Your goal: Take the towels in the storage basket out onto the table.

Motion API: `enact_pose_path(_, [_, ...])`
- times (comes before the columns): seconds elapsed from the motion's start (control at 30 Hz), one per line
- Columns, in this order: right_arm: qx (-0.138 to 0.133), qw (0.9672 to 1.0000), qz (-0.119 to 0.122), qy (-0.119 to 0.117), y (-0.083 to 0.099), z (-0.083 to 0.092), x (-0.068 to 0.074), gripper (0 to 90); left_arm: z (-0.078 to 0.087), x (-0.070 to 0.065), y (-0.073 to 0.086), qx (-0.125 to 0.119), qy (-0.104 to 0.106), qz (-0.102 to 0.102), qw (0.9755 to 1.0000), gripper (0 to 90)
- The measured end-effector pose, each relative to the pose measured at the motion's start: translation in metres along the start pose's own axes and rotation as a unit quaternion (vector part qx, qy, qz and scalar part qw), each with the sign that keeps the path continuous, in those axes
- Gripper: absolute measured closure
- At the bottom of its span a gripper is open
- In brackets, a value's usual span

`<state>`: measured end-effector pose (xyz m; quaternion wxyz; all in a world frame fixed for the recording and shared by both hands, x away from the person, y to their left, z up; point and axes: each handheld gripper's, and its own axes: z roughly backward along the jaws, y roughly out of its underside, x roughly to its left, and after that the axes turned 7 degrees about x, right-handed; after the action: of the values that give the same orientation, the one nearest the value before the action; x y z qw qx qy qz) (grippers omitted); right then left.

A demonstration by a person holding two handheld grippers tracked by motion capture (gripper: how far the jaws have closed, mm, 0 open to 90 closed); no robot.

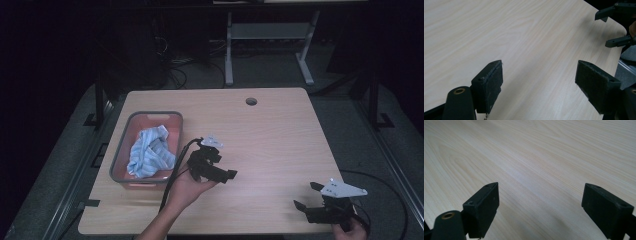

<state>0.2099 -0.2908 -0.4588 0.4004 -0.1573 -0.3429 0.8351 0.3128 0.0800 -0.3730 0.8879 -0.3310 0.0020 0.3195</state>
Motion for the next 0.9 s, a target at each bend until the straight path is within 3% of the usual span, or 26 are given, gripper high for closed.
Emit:
enact_pose_path(0.13, [0.0, 1.0, 0.001, 0.001, 0.0, -0.001, -0.001, 13.9, 0.01, 0.008, -0.005, -0.002, 0.007, 0.009, 0.9999, 21.4])
enact_pose_path(0.2, [0.001, 1.0, 0.001, 0.001, 0.0, 0.0, -0.001, 13.9, 0.019, 0.017, -0.009, 0.005, -0.002, 0.013, 0.9999, 21.0])
enact_pose_path(0.43, [0.002, 1.0, 0.0, -0.001, 0.0, -0.001, -0.001, 13.9, 0.038, 0.034, -0.013, -0.001, -0.003, 0.031, 0.9995, 20.9])
enact_pose_path(0.63, [0.002, 1.0, 0.001, -0.002, 0.0, -0.003, -0.001, 13.9, 0.05, 0.047, -0.012, -0.007, 0.002, 0.044, 0.999, 21.1])
enact_pose_path(0.67, [0.004, 1.0, 0.0, -0.002, 0.0, -0.003, -0.001, 13.9, 0.054, 0.051, -0.011, -0.008, 0.004, 0.053, 0.9985, 21.1])
enact_pose_path(0.9, [0.005, 1.0, 0.003, -0.003, 0.0, -0.003, -0.001, 13.9, 0.066, 0.063, -0.008, -0.01, 0.003, 0.063, 0.998, 21.0])
